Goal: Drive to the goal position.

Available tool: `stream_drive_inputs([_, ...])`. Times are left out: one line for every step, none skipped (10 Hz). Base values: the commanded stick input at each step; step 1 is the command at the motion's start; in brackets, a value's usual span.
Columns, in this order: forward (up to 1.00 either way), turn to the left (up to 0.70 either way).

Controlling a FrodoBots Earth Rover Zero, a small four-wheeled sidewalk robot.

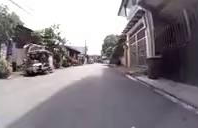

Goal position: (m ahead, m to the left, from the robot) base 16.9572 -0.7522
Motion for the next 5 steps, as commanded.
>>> stream_drive_inputs([1.00, 0.00])
stream_drive_inputs([1.00, 0.00])
stream_drive_inputs([1.00, 0.00])
stream_drive_inputs([1.00, 0.00])
stream_drive_inputs([1.00, 0.00])
